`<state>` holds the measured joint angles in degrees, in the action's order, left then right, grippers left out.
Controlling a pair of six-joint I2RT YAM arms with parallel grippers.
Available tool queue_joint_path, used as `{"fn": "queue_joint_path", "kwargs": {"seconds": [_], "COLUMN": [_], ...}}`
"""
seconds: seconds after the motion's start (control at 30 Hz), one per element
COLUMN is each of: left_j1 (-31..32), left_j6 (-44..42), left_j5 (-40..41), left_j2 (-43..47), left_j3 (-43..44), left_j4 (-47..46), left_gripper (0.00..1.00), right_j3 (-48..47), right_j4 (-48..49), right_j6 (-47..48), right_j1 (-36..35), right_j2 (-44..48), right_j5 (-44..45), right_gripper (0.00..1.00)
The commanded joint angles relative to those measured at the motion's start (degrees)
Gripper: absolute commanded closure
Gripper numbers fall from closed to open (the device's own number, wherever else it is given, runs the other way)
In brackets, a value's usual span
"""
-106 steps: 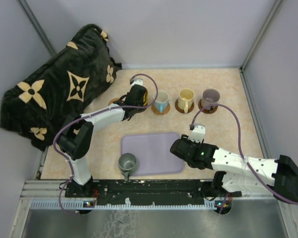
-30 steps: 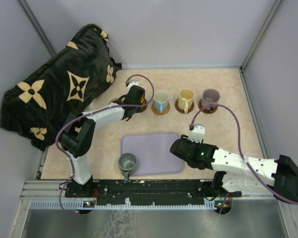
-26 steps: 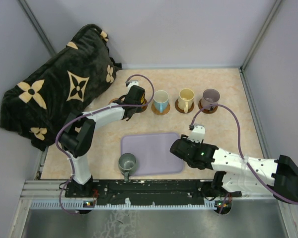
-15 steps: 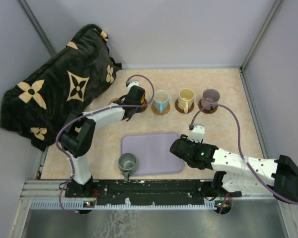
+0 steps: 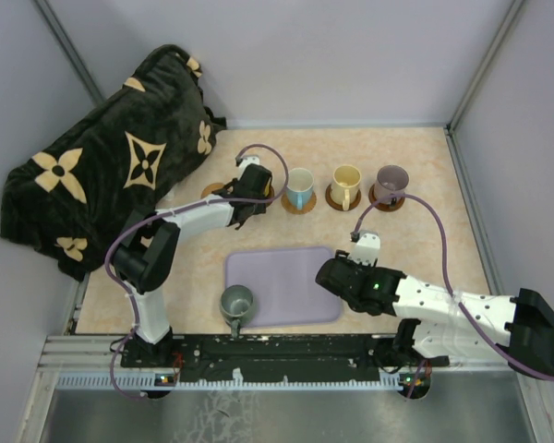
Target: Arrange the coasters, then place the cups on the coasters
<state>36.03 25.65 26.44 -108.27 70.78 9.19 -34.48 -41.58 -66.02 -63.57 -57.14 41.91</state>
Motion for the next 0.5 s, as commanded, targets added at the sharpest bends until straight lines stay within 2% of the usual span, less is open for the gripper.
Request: {"fn": "queue_joint_path", "kwargs": {"seconds": [0.0, 0.23, 0.47], "left_j1": [0.5, 1.0, 1.5], "left_j6": [0.2, 1.7, 3.0], "left_j5": [1.2, 1.2, 2.2], "left_j2": [0.5, 3.1, 11.8], "left_j3": [-0.9, -2.6, -5.6], "left_j4": [0.7, 1.9, 3.8], "left_gripper": [0.51, 0.48, 0.32], "right_j3": [-1.1, -1.1, -0.2], "right_j4": [1.2, 1.4, 2.1], "right_j6": [-0.4, -0.2, -0.4], "right_j1": [0.2, 0.2, 0.2], "right_j2": [0.4, 0.1, -0.2], "right_j5": [1.7, 1.6, 1.2], "right_gripper": [0.49, 0.49, 0.49]}}
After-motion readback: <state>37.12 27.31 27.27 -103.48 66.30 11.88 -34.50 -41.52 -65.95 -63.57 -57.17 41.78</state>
